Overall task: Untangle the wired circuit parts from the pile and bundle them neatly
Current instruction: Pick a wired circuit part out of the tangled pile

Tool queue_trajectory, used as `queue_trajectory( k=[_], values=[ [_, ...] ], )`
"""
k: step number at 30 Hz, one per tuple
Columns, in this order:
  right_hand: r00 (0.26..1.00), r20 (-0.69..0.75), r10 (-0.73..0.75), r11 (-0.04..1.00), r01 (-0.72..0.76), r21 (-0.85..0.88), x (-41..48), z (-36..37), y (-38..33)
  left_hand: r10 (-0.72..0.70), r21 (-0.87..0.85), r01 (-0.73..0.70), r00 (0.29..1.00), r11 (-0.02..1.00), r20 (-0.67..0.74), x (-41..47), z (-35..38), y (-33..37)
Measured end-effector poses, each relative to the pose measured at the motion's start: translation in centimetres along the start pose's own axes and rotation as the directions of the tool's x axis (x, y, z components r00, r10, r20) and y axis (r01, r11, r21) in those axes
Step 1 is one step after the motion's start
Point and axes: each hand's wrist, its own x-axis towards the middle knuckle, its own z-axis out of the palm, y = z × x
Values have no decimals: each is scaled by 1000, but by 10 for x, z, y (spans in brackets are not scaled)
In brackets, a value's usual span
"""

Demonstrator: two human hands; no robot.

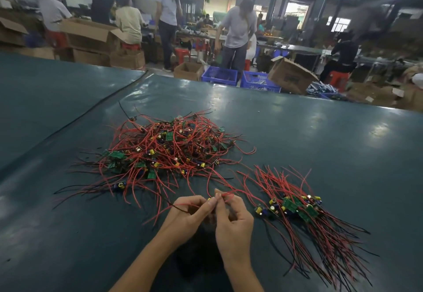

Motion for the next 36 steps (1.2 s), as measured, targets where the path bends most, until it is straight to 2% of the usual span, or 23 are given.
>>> queue_trajectory(
  k=[5, 10, 15, 19, 22, 25, 27, 29, 33, 36],
  values=[
    [988, -11, 152, 978, -149, 147, 3, -3, -1, 17, -135, -27, 997, 990, -76, 1, 1, 4],
    [945, -37, 325, 924, -310, 223, 13, -9, 1, -16, -214, -18, 988, 977, -155, 5, 1, 1],
    [899, -129, 418, 859, -345, 379, 31, -30, -7, -12, -231, -18, 992, 973, -128, 5, 2, 3],
    [868, -138, 477, 788, -352, 505, 33, -44, -10, -17, -252, -10, 994, 968, -107, 2, 4, 3],
    [877, -133, 462, 803, -349, 483, 26, -39, -9, 3, -242, -37, 990, 970, -139, 2, 2, 1],
    [909, -105, 403, 885, -358, 297, 17, -23, -5, 29, -219, -59, 990, 974, -138, 2, 2, 0],
    [934, -34, 357, 924, -347, 158, 8, -10, -2, 38, -194, -58, 994, 979, -105, 1, 4, 2],
    [943, 21, 331, 937, -331, 114, 0, -2, -1, 44, -168, -56, 996, 984, -71, 0, 4, 4],
    [925, -63, 375, 915, -358, 186, 10, -9, -3, 21, -155, -25, 999, 988, -26, 0, 1, 8],
    [899, -150, 410, 873, -340, 349, 26, -30, -7, -14, -210, 1, 998, 978, -61, 1, -2, 9]
  ],
)
